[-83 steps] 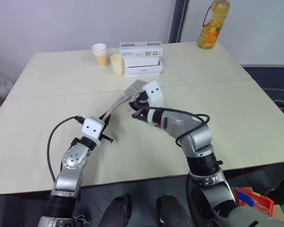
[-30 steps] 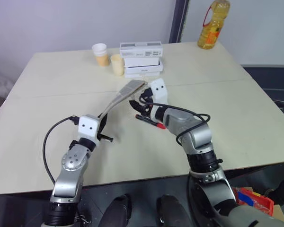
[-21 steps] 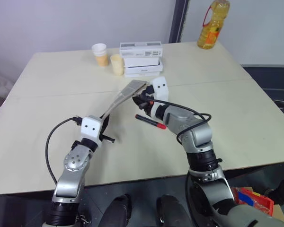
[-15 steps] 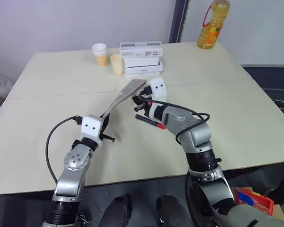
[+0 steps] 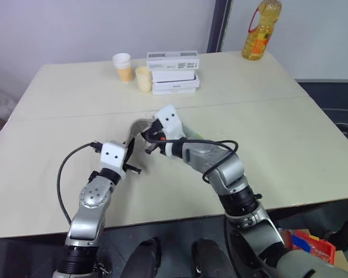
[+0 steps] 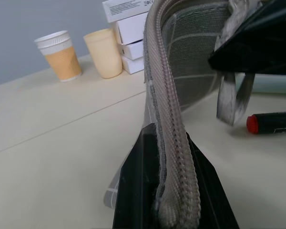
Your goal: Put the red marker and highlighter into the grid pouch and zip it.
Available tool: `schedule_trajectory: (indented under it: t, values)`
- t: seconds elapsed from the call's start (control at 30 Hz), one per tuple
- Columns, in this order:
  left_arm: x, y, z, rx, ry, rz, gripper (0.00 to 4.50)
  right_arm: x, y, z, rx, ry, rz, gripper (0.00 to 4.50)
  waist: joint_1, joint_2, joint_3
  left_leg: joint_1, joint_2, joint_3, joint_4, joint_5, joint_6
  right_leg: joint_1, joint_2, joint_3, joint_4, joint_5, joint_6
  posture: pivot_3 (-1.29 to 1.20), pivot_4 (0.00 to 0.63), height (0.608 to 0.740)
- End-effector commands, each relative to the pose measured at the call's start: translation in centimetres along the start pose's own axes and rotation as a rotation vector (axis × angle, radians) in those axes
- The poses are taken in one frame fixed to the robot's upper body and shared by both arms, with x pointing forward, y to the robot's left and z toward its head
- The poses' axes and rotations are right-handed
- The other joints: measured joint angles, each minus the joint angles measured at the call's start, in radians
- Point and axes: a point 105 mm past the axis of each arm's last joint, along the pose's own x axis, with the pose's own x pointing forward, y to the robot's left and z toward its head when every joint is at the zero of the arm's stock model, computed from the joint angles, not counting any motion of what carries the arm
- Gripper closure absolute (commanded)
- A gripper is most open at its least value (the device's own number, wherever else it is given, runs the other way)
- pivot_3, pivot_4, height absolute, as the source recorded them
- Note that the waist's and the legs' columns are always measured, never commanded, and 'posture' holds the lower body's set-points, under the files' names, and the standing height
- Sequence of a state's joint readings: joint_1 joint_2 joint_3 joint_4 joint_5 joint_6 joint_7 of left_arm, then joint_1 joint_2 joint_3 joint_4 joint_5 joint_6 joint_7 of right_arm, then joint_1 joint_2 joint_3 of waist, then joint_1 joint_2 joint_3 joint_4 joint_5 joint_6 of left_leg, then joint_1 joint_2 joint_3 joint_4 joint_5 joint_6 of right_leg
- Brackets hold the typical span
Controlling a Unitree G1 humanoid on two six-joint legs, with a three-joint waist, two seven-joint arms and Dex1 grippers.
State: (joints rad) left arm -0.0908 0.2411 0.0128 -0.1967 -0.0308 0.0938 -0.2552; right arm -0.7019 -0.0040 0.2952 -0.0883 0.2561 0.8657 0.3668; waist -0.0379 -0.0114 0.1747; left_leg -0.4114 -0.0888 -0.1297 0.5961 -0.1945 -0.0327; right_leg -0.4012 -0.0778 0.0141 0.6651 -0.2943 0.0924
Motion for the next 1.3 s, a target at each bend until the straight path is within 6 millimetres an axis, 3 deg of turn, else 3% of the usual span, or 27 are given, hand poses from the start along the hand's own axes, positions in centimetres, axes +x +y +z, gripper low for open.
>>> schedule_trajectory:
  t: [0.03, 0.27, 0.37, 0.47, 0.53, 0.6, 0.67, 0.87, 1.07, 1.2, 1.3]
  values:
    - [0.4, -0.4, 1.5, 0.013, -0.066, -0.012, 4.50, 0.1, 2.6, 1.8, -0.058, -0.067, 0.097, 4.44, 0.000, 0.000, 0.000, 0.000, 0.000, 0.000, 0.000, 0.000, 0.000, 0.000, 0.000, 0.000, 0.000, 0.000, 0.000, 0.00, 0.150, 0.740]
    - [0.1, 0.4, 1.3, 0.024, -0.060, 0.015, 4.50, -0.6, 1.2, 1.8, -0.104, -0.063, 0.050, 4.44, 0.001, 0.000, 0.000, 0.000, 0.000, 0.000, 0.000, 0.000, 0.000, 0.000, 0.000, 0.000, 0.000, 0.000, 0.000, 0.00, 0.150, 0.740]
    - [0.1, 1.1, 1.3, 0.032, -0.059, 0.041, 4.50, -1.6, -0.5, 1.6, -0.084, -0.060, 0.020, 3.60, 0.003, 0.000, 0.000, 0.000, 0.000, 0.000, 0.000, 0.000, 0.000, 0.000, 0.000, 0.000, 0.000, 0.000, 0.000, 0.00, 0.150, 0.740]
    - [0.2, 1.7, 1.4, 0.058, -0.059, 0.069, 4.50, -2.3, -2.0, 1.7, -0.107, -0.069, -0.043, 2.16, 0.003, 0.000, 0.000, 0.000, 0.000, 0.000, 0.000, 0.000, 0.000, 0.000, 0.000, 0.000, 0.000, 0.000, 0.000, 0.00, 0.150, 0.740]
    - [0.2, 3.3, 1.3, 0.124, -0.042, 0.140, 4.50, -2.9, -3.1, 1.7, -0.139, -0.078, -0.093, 1.07, 0.002, 0.000, 0.000, 0.000, 0.000, 0.000, 0.000, 0.000, 0.000, 0.000, 0.000, 0.000, 0.000, 0.000, 0.000, 0.00, 0.150, 0.740]
    - [0.1, 5.0, 0.9, 0.212, 0.003, 0.202, 4.50, -3.3, -3.4, 1.6, -0.149, -0.080, -0.103, 1.07, 0.001, 0.000, 0.000, 0.000, 0.000, 0.000, 0.000, 0.000, 0.000, 0.000, 0.000, 0.000, 0.000, 0.000, 0.000, 0.00, 0.150, 0.740]
    - [0.2, 5.2, 0.6, 0.261, 0.023, 0.192, 4.50, -3.4, -3.4, 1.5, -0.151, -0.081, -0.101, 1.07, -0.005, 0.000, 0.000, 0.000, 0.000, 0.000, 0.000, 0.000, 0.000, 0.000, 0.000, 0.000, 0.000, 0.000, 0.000, 0.00, 0.150, 0.740]
    - [0.3, 3.4, -1.2, 0.384, 0.128, 0.054, 4.50, -3.1, -2.9, 0.9, -0.182, -0.066, -0.091, 1.07, 0.001, 0.000, 0.000, 0.000, 0.000, 0.000, 0.000, 0.000, 0.000, 0.000, 0.000, 0.000, 0.000, 0.000, 0.000, 0.00, 0.150, 0.740]
    - [0.4, 2.5, -0.3, 0.407, 0.078, 0.046, 4.50, -2.7, -1.4, 1.2, -0.115, -0.104, -0.025, 1.07, -0.001, 0.000, 0.000, 0.000, 0.000, 0.000, 0.000, 0.000, 0.000, 0.000, 0.000, 0.000, 0.000, 0.000, 0.000, 0.00, 0.150, 0.740]
    - [0.3, 1.5, 0.3, 0.400, 0.043, 0.011, 4.50, -2.8, -0.6, 2.6, -0.450, -0.168, -0.027, 1.07, 0.001, 0.000, 0.000, 0.000, 0.000, 0.000, 0.000, 0.000, 0.000, 0.000, 0.000, 0.000, 0.000, 0.000, 0.000, 0.00, 0.150, 0.740]
    - [0.3, 0.3, 0.9, 0.388, 0.003, -0.046, 4.50, -2.3, -0.4, 1.6, -0.808, -0.130, -0.026, 1.07, 0.002, 0.000, 0.000, 0.000, 0.000, 0.000, 0.000, 0.000, 0.000, 0.000, 0.000, 0.000, 0.000, 0.000, 0.000, 0.00, 0.150, 0.740]
